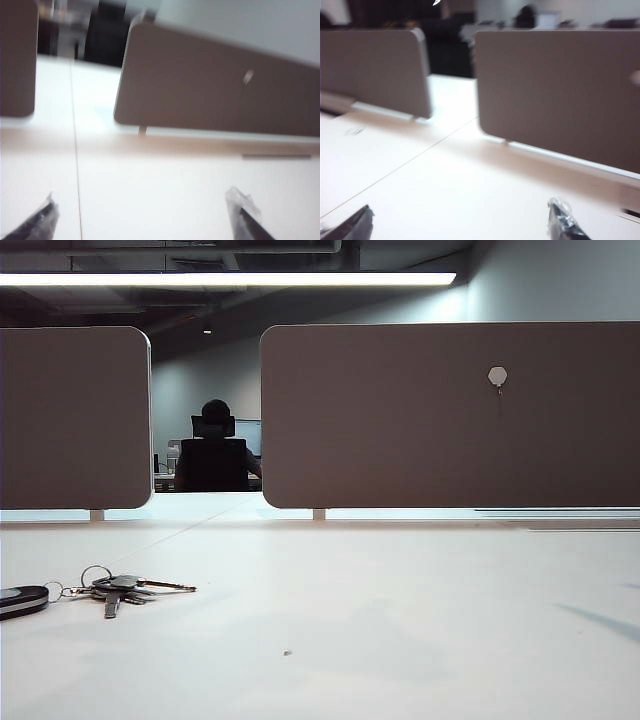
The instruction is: Hang the bunch of keys on the hook.
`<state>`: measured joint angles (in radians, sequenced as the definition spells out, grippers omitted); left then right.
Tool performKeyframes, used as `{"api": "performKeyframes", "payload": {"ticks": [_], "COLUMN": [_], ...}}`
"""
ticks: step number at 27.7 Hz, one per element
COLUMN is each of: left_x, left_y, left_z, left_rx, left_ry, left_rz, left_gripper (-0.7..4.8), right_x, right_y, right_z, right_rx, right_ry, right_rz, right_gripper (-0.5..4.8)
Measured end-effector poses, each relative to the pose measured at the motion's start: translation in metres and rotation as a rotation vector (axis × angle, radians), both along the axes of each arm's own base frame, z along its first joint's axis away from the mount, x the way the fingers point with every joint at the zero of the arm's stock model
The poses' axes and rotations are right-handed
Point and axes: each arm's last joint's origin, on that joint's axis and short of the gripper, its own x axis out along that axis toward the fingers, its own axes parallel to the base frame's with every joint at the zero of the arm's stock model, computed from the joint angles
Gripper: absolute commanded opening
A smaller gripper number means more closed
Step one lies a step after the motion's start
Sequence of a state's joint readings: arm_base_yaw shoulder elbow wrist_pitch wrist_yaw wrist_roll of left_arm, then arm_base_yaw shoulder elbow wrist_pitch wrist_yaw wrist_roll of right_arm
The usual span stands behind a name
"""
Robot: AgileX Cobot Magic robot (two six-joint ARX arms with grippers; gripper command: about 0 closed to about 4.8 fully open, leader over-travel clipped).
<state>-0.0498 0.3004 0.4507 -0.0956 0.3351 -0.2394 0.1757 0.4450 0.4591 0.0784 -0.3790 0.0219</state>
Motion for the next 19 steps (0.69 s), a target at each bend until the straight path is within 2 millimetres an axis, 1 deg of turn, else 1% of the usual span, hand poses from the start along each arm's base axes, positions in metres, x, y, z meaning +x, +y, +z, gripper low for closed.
{"api": "performKeyframes", "payload": {"ticks": [3, 5, 9, 10, 13, 15, 16, 17, 19], "left_x": [0.010, 0.014, 0.019, 0.019, 0.017, 0.015, 0.014, 0.013, 0.011], "left_y": [-0.001, -0.002, -0.002, -0.003, -0.004, -0.005, -0.006, -0.006, -0.006], "left_z": [0.007, 0.007, 0.003, 0.001, -0.005, -0.007, -0.008, -0.010, -0.012], "left_rx": [0.033, 0.082, 0.167, 0.185, 0.240, 0.275, 0.294, 0.309, 0.329], "left_ry": [0.103, 0.143, 0.206, 0.221, 0.259, 0.282, 0.294, 0.308, 0.342], "left_rz": [-0.031, -0.051, -0.067, -0.074, -0.098, -0.116, -0.131, -0.137, -0.131], "left_gripper": [4.79, 4.79, 4.79, 4.79, 4.79, 4.79, 4.79, 4.79, 4.79], "right_x": [0.017, 0.032, 0.055, 0.062, 0.077, 0.092, 0.094, 0.105, 0.118], "right_y": [0.020, 0.041, 0.089, 0.104, 0.140, 0.163, 0.168, 0.179, 0.196], "right_z": [0.005, 0.008, 0.003, 0.003, -0.002, -0.006, 0.003, -0.012, -0.018], "right_rx": [-0.075, -0.121, -0.218, -0.237, -0.274, -0.295, -0.286, -0.314, -0.330], "right_ry": [0.035, 0.044, 0.105, 0.109, 0.126, 0.146, 0.123, 0.173, 0.193], "right_rz": [0.113, 0.204, 0.333, 0.372, 0.460, 0.491, 0.498, 0.505, 0.526], "right_gripper": [4.79, 4.79, 4.79, 4.79, 4.79, 4.79, 4.79, 4.79, 4.79]}}
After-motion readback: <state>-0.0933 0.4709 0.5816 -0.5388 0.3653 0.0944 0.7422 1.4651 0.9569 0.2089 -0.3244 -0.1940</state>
